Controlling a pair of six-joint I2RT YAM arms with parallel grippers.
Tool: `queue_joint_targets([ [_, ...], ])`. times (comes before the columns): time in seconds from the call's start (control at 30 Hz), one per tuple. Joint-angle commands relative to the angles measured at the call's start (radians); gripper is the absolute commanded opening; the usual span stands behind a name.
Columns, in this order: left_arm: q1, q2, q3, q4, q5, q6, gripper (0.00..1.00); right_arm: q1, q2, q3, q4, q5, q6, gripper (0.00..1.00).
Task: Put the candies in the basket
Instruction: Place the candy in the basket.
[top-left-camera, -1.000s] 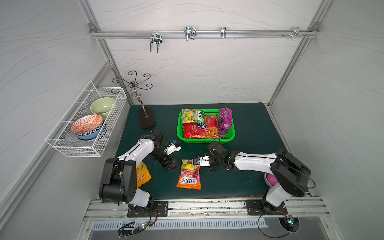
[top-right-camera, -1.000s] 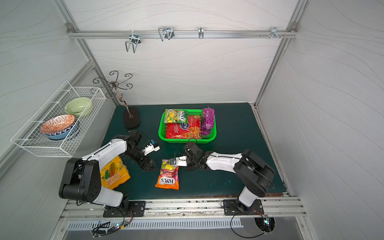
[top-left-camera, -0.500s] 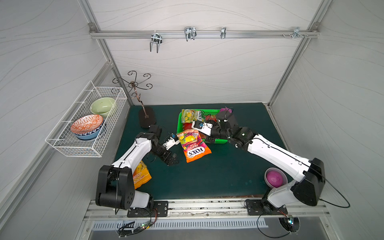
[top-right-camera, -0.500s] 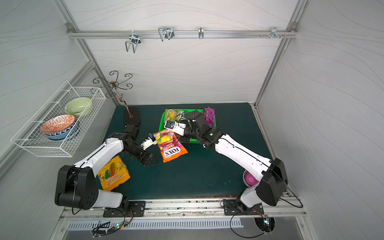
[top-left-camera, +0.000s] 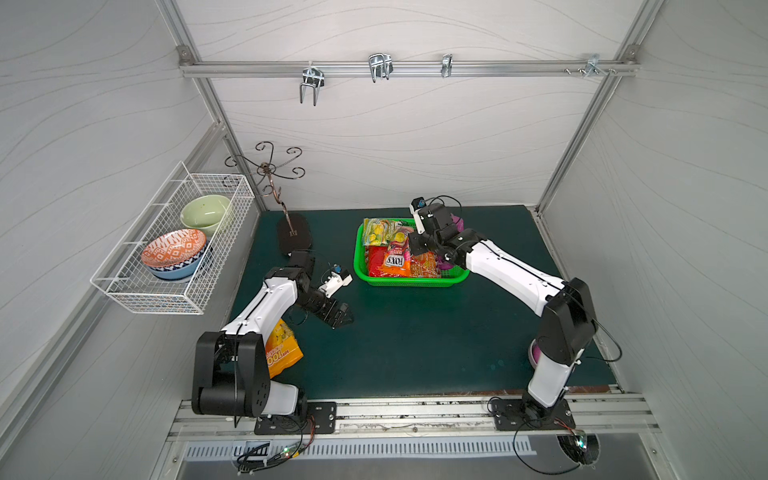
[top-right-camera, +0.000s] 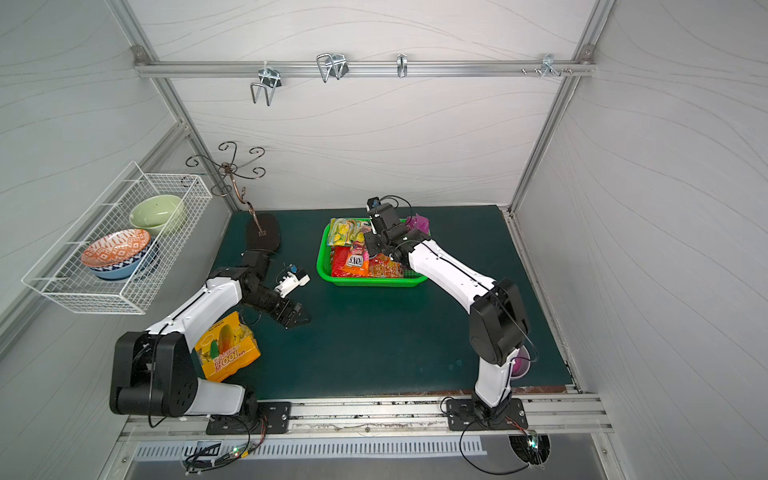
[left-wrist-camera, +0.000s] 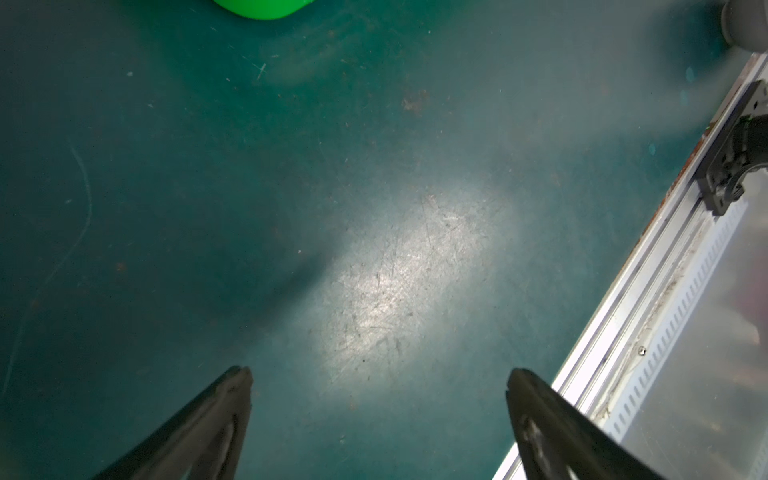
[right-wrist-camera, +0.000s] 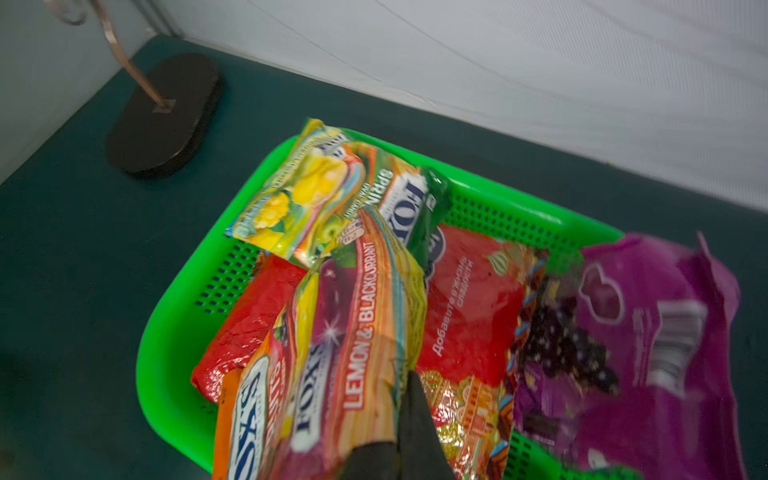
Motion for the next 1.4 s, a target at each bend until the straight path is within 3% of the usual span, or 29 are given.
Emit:
queue_joint_targets([
  [0.0, 0.010, -0.012, 0.028, 0.011, 0.031, -0.010, 0.99, 0.015, -0.006, -0.007, -0.079, 0.065, 0.436, 0.00],
  [0.07, 0.012, -0.004, 0.040, 0.011, 0.029, -0.015, 0.99, 0.039, -0.015, -0.052, -0.089, 0.065, 0.581, 0.00],
  [0.27, 0.023, 0.033, 0.092, 0.030, 0.047, -0.056, 0.99, 0.154, -0.002, -0.031, -0.185, 0.330, 0.782, 0.00],
  [0.57, 0.023, 0.135, 0.154, 0.139, 0.107, -0.195, 0.98, 0.180, 0.053, -0.017, -0.288, 0.381, 1.106, 0.00],
  [0.7, 0.023, 0.135, 0.152, 0.192, 0.118, -0.220, 0.97, 0.195, 0.088, -0.037, -0.240, 0.279, 1.244, 0.00],
  [1.03, 0.021, 0.136, 0.141, 0.369, 0.138, -0.314, 0.97, 0.249, 0.179, 0.060, -0.242, 0.266, 1.242, 0.00],
  [1.23, 0.021, 0.163, 0.171, 0.380, 0.145, -0.322, 0.97, 0.268, 0.201, 0.109, -0.250, 0.281, 1.141, 0.00],
  [1.37, 0.024, 0.163, 0.164, 0.372, 0.151, -0.308, 0.97, 0.281, 0.132, 0.025, -0.200, 0.291, 1.052, 0.22],
])
